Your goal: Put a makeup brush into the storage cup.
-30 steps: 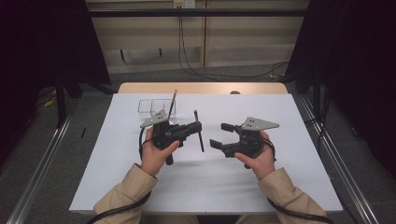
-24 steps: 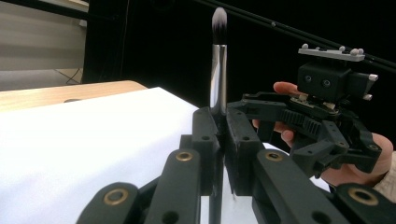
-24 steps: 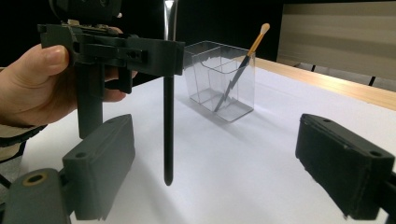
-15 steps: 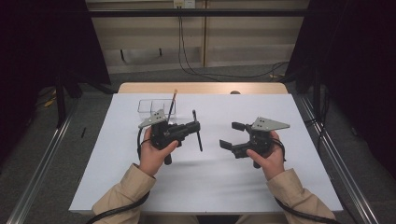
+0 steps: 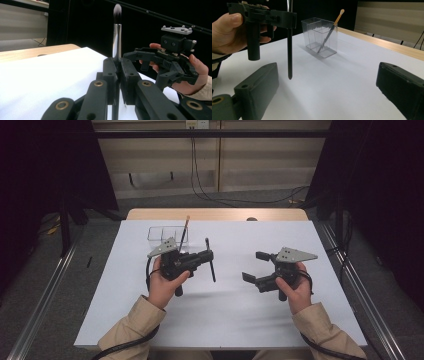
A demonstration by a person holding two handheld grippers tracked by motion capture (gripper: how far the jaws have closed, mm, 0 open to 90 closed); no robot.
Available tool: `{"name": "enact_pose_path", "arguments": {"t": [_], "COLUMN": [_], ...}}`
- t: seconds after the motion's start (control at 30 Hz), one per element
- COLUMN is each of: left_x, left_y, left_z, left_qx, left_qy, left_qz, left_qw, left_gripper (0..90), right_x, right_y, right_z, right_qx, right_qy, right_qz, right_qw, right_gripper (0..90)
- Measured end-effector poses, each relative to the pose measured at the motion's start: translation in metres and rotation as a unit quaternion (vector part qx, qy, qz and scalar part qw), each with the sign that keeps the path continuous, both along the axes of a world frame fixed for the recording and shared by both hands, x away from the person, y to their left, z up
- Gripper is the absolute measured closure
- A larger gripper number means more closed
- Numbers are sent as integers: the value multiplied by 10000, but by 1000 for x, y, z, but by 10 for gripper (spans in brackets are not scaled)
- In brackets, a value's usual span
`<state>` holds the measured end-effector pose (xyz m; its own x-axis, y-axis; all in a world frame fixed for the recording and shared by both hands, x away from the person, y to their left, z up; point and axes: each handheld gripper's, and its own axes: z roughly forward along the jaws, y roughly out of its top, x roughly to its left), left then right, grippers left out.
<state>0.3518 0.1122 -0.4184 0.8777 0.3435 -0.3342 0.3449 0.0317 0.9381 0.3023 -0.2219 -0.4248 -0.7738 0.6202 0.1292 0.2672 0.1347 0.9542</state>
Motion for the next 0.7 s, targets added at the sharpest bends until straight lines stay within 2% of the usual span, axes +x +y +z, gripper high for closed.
{"name": "enact_pose_path", "arguments": {"t": [0.7], "left_x": [1], "left_y": [2], "left_z": [-1], "left_qx": [49], "left_qy": [-37], "left_qz": [26], "left_qw": [10000], "left_gripper": [837], "right_x": [-9], "right_y": [-19], "right_z": [1], "right_qx": [-94], "right_qy": [-80], "right_qz": [-39], "right_qw": [9999], "right_gripper": [29]}}
